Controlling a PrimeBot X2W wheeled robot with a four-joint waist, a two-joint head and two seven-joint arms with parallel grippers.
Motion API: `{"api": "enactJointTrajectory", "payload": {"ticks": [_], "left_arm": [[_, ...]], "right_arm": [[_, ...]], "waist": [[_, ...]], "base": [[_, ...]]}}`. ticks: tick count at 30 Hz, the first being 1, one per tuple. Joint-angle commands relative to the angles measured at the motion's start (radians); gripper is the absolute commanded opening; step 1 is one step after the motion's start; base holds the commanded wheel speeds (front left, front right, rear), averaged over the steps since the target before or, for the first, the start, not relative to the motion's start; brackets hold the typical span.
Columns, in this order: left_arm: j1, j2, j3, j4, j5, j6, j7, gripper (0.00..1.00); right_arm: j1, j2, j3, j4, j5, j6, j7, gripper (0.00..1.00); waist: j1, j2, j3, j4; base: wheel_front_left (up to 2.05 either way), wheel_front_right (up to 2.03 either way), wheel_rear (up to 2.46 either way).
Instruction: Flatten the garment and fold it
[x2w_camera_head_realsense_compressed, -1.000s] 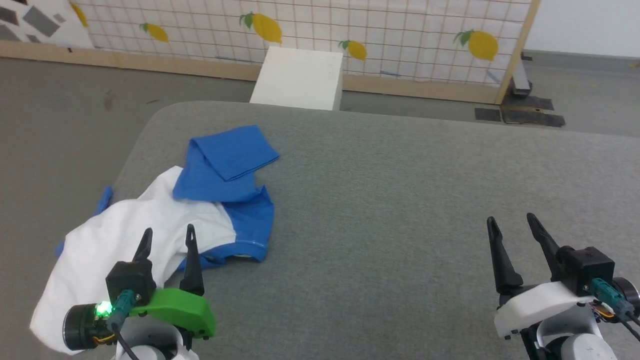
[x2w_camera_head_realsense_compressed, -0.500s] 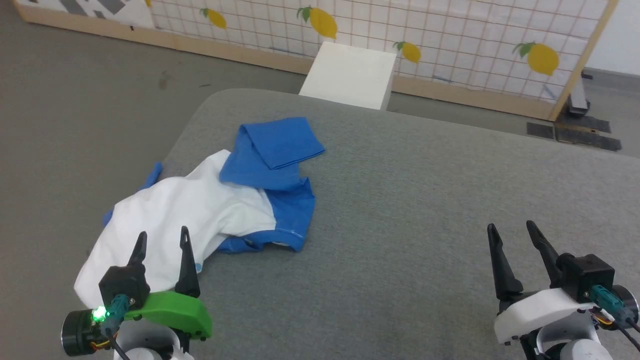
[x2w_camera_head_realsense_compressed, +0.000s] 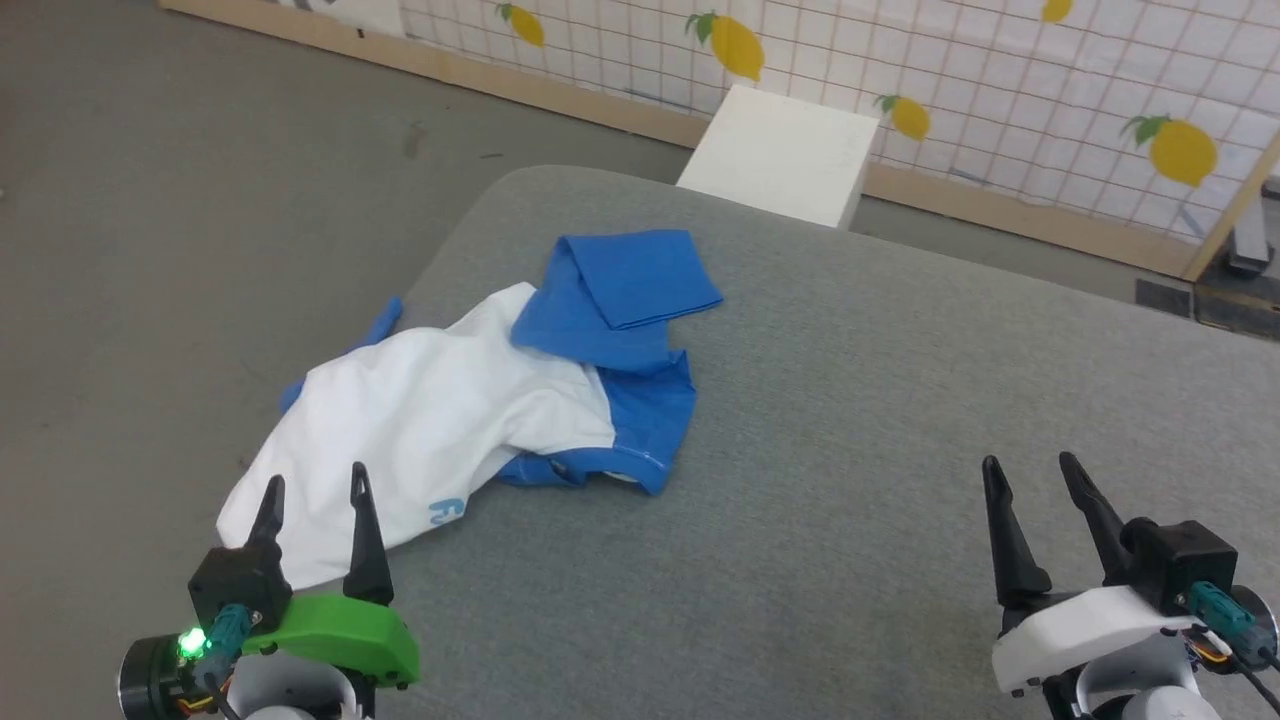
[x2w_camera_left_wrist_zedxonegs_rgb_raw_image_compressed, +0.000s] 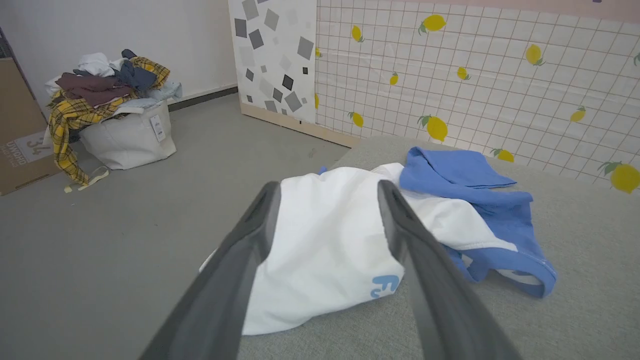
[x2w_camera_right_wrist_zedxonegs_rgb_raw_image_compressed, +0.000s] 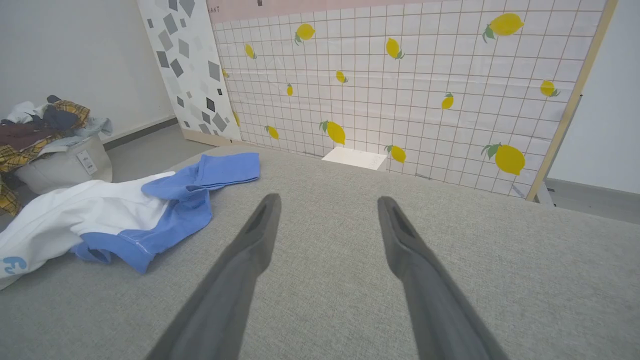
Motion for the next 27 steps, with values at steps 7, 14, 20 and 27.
{"api": "enactJointTrajectory", "payload": {"ticks": [7,14,20,27], "left_arm": [[0.023,-0.002,0.0,0.009,-0.022,0.014,-0.022,1.0],[0.024,-0.003,-0.001,0.019,-0.04,0.02,-0.037,1.0],[-0.045,0.0,-0.023,0.065,-0.061,-0.012,-0.044,1.0],[-0.304,0.021,-0.103,0.223,-0.12,-0.108,0.198,1.0]], "right_arm": [[0.017,0.0,-0.005,0.02,0.014,-0.001,-0.023,1.0],[0.017,0.0,-0.006,0.034,0.021,-0.001,-0.038,1.0],[0.016,0.0,-0.011,0.049,0.022,-0.001,-0.05,1.0],[0.005,0.0,-0.024,0.062,-0.002,-0.001,-0.065,1.0]], "waist": [[-0.0001,0.0,0.0,0.04],[-0.0001,0.0,0.003,0.059],[-0.0001,0.0,0.011,0.068],[-0.0001,0.0,0.051,0.051]], "base": [[0.0,0.0,0.0],[0.0,0.0,0.0],[0.0,0.0,0.0],[0.0,0.0,0.0]]}}
